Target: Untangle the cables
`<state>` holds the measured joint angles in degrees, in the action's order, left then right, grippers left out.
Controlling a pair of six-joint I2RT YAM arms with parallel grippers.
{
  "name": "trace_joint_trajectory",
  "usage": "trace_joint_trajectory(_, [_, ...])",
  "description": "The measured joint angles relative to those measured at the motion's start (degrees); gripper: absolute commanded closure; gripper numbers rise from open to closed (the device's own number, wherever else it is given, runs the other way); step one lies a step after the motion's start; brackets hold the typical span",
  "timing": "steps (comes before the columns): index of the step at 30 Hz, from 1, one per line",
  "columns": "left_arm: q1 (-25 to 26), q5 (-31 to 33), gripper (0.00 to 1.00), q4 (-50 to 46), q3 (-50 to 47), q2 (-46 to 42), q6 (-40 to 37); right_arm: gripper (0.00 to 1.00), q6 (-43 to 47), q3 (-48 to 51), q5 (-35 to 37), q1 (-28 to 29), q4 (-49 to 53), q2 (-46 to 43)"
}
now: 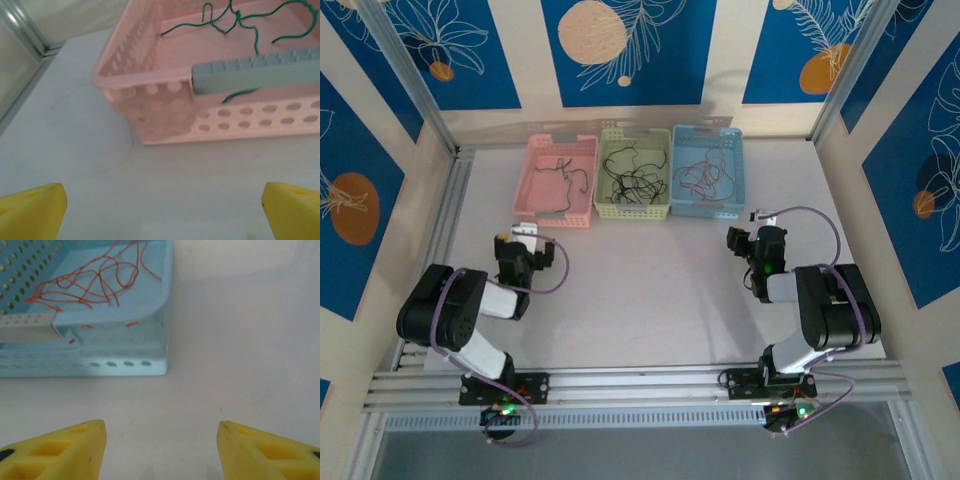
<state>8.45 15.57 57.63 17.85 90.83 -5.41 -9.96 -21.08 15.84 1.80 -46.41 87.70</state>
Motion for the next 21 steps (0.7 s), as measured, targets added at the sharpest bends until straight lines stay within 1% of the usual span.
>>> trace_joint_trajectory(1, [-0.92,-1.11,0.0,-0.63,1.2,-0.02,0.59,0.33,0.17,-0.24,-0.02,-0.09,0.09,-0.02])
trace_joint_trajectory(2, [-1.64,-1.86,0.0,-0.94,2.08,-0.09,0.94,0.07,0.22,-0.42,-0.17,-0.24,0.02,-0.02])
trace_joint_trajectory(3, [-2.36,-2.49,0.0,-1.2,2.75,-0.24,1.29,0.01,0.42,-0.46,-0.24,-0.33,-0.24,-0.02])
trace_joint_trajectory(10, [-2.97,-5.11,0.0,-2.91,2.99,-0.55,2.08,0.01,1.49,-0.57,-0.44,0.02,-0.35,-0.04])
trace_joint_trajectory(21, [-2.95,-7.23,0.0,-3.28,2.99,-0.55,2.03,0.01,1.49,-0.57,-0.44,0.02,-0.35,-0.04])
